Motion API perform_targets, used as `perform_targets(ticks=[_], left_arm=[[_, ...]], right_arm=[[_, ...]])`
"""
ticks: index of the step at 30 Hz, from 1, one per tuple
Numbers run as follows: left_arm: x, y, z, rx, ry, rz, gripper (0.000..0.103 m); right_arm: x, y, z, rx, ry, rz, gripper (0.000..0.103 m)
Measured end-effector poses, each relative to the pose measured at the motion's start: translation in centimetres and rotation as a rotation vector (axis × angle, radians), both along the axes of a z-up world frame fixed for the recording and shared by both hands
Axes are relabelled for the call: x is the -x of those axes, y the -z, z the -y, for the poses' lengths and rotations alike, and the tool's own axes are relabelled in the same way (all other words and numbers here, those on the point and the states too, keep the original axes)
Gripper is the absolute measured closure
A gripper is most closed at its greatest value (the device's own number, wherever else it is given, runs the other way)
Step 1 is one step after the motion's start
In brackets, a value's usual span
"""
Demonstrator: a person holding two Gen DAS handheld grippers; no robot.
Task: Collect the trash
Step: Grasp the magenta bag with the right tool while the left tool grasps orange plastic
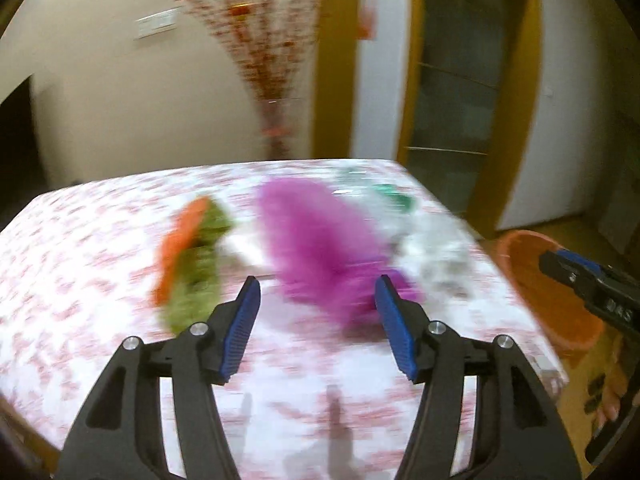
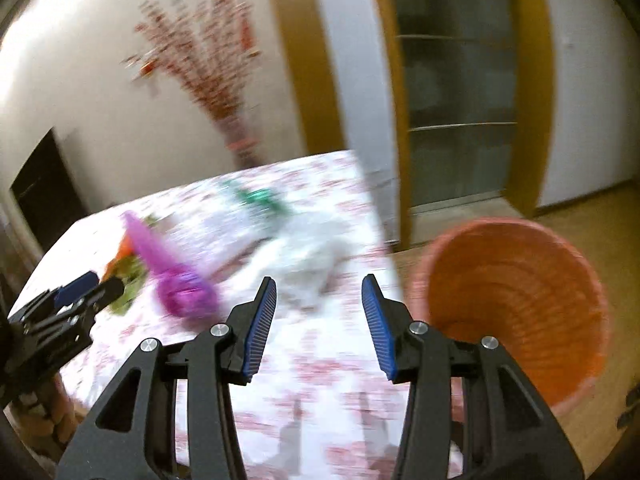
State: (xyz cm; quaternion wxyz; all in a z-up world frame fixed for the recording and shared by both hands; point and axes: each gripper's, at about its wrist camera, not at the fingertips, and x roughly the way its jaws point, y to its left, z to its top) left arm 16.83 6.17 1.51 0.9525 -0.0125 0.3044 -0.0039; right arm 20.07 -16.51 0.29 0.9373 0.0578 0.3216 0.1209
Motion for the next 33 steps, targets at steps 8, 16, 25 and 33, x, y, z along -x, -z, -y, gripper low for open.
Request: perform_targets(ticks=[8, 16, 25, 33], left_arm=[[-0.1, 1.2, -8.1, 0.024, -0.169, -0.034, 0.042], [-0.7, 2.2, -11.9, 0.077, -0.221, -0.054, 0.042], [-2.1, 3.1, -11.7, 0.092, -0.215, -0.082, 0.042], [-6.9, 2.3, -11.0, 0.093, -0.219, -0.128, 0.042]], right_arm=[[-2.7, 0.9, -7.8, 0.013, -0.191, -0.011, 0.057], [-6.1, 3.5, -11.2, 0.065, -0.235, -0.088, 0.05], [-4.9, 4.2, -11.7, 0.09, -0.303, -0.112, 0.087], [-3.5, 1.5, -8.7, 0.009, -0.235, -0.056, 0.091]])
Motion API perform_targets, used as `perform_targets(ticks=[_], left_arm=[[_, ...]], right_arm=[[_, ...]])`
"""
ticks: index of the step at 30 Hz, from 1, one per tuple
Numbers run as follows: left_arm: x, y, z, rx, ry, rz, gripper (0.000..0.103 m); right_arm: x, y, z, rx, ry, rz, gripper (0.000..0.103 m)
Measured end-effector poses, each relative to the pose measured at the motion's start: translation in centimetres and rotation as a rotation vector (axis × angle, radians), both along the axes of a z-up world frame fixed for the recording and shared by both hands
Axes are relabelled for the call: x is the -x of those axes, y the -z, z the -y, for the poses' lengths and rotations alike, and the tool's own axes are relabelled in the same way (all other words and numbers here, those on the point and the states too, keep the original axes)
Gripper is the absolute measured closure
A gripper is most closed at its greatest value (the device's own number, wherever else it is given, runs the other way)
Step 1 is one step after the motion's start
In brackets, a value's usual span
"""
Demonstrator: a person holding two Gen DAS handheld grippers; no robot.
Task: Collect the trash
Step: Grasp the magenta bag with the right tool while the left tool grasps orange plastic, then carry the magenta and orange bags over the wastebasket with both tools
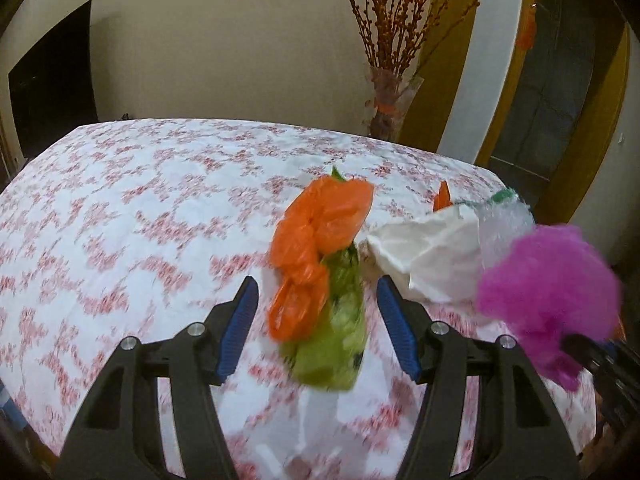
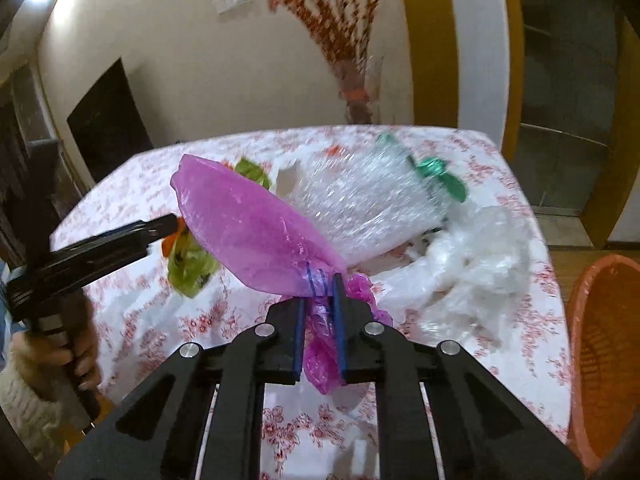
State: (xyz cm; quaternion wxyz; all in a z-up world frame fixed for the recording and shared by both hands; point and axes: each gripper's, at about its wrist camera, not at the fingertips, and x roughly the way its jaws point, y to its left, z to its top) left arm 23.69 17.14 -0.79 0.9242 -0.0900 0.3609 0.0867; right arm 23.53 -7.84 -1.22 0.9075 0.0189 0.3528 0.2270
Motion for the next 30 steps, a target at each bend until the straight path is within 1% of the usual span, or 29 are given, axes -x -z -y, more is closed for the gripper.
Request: perform_targets(ticks=[4, 5, 7, 8, 9, 10, 11, 13, 14, 16, 23, 27, 30], left_arm=[[-2.7, 0.1, 0.8, -0.046, -0.001, -0.031, 0.043], [-3.3, 0.2, 0.9, -0.062, -0.005, -0.036, 0.046], [-4.6, 0.4, 1.0, -0.095, -0.015, -0.053, 0.053], [-5.1, 0.6, 0.9, -0.101, -0.022, -0.063, 0.061], [-5.7, 0.8, 0.7, -0.097, -0.024, -0.077, 0.073], [-6.1, 1.0, 0.5, -0.088, -0.025, -0.091, 0.082], [-6.4, 1.1, 0.3, -0.077, -0.022, -0.101, 0.098], [-6.4, 0.9, -0.3, -0.042, -0.015, -0.103, 0.1], [-6.2, 0.7, -0.5, -0.038, -0.013, -0.096, 0.1], [-5.4, -0.3, -0.8, -0.041, -0.01, -0.072, 0.1], [-2.9, -5.0, -1.2, -0.014, -0.01, 0.004, 0.1], [-1.5, -7.5, 0.7, -0.018, 0.021, 0.046, 0.1], [-0.8, -9.0, 2.9, -0.018, 0.066, 0.076, 0.1]], right_arm=[[0.1, -0.5, 1.6, -0.018, 0.031, -0.002, 0.091], [0.1, -0.4, 1.9, -0.019, 0.036, -0.005, 0.091], [0.0, -0.2, 2.6, -0.027, 0.054, -0.017, 0.091], [0.0, -0.1, 3.0, -0.033, 0.061, -0.023, 0.091], [0.0, -0.1, 3.4, -0.039, 0.068, -0.029, 0.091], [0.3, -0.1, 3.6, -0.041, 0.074, -0.03, 0.091], [0.4, -0.2, 3.8, -0.042, 0.08, -0.029, 0.091], [0.5, -0.5, 4.1, -0.041, 0.089, -0.024, 0.091], [0.6, -0.6, 4.5, -0.044, 0.095, -0.02, 0.091], [0.8, -1.1, 5.3, -0.052, 0.108, -0.009, 0.091], [1.5, -2.9, 7.8, -0.075, 0.162, 0.033, 0.091], [2.2, -3.9, 9.7, -0.076, 0.205, 0.057, 0.091], [2.6, -4.5, 11.5, -0.083, 0.247, 0.068, 0.091]])
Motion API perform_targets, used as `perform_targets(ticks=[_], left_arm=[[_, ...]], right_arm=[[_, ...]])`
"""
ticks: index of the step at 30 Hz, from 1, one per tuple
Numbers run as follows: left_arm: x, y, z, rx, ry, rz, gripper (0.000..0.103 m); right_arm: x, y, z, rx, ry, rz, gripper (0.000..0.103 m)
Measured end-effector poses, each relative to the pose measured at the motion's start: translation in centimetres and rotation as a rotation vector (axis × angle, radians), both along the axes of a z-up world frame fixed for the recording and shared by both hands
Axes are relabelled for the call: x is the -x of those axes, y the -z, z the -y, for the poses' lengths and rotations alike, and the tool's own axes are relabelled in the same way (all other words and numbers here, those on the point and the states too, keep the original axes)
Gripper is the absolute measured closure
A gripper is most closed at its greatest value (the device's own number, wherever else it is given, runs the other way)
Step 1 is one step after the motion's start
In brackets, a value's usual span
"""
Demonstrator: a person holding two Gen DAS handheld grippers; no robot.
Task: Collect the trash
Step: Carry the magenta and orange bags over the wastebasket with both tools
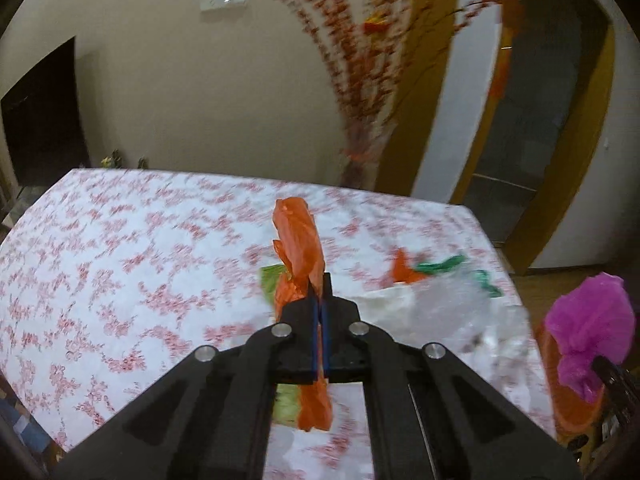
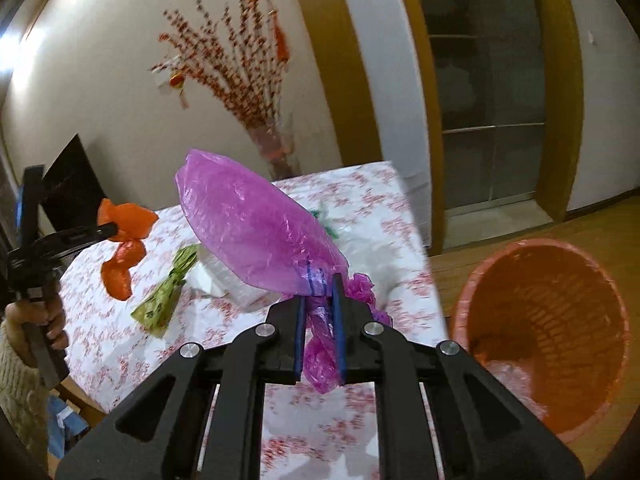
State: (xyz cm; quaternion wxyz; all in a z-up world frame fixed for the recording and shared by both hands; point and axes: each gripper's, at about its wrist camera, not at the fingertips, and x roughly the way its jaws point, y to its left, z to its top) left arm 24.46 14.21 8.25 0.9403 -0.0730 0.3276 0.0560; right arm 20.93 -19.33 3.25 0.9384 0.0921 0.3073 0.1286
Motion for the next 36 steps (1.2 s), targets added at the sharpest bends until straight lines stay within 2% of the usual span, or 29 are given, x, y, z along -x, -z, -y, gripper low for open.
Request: perform_targets(ticks=[8, 17, 29, 36], left_arm=[[1.0, -2.0, 7.7, 0.04, 0.175, 0.035, 0.1], [1.3, -1.8, 17.4, 0.091, 0.384, 0.031, 0.1], [1.7, -0.4, 27.4, 0.142, 0.573, 0.003, 0.1], [1.6, 0.2, 30.8, 0.152, 0.639, -0.006, 0.1]], right_arm=[[1.5, -1.0, 5.1, -0.023, 0.114, 0.025, 0.091], [3.2, -1.9, 10.8, -0.044, 0.236, 0.051, 0.091], [4.4, -1.5, 16.5, -0.066, 0.356, 0.053, 0.091], [4.6, -1.0, 18.5, -0.087, 0.398, 0.049, 0.091]])
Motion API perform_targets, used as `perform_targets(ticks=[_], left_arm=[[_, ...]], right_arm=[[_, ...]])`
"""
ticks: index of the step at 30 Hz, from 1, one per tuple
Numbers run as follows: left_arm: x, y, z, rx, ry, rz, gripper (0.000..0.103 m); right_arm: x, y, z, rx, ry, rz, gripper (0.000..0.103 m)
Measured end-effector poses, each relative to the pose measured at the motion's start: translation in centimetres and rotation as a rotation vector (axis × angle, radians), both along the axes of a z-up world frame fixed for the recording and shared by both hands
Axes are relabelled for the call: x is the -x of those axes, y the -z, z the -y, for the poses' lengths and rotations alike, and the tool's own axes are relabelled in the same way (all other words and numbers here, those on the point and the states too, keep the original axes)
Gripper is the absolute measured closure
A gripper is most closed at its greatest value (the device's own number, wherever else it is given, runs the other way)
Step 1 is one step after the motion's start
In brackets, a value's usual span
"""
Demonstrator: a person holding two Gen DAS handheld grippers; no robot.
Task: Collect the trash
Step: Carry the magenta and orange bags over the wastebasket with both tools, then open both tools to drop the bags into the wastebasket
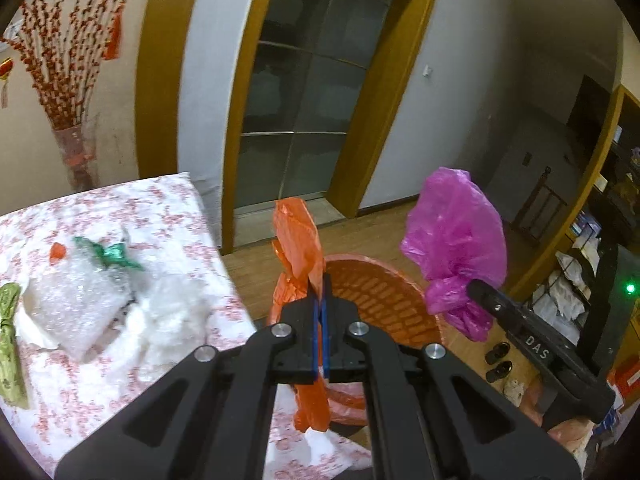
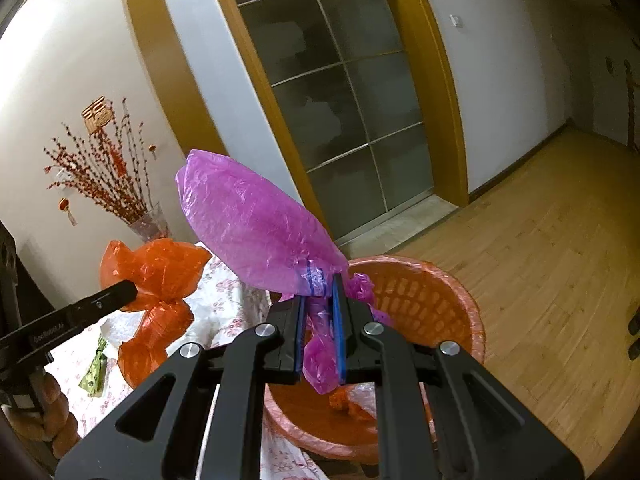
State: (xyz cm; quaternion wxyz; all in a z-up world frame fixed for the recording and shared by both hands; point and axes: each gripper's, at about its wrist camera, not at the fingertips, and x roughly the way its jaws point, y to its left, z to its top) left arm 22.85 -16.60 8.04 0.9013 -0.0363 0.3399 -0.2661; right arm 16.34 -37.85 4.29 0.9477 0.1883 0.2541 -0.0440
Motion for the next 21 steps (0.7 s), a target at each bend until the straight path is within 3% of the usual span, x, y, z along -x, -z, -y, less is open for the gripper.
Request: perform_targets(ticks=[21], left_arm=[[-0.3, 2.0, 6.5, -0.005, 0.096, -0.039, 0.1]], right_arm=[[-0.5, 1.4, 3.3, -0.062, 0.056, -0.014, 0.091]])
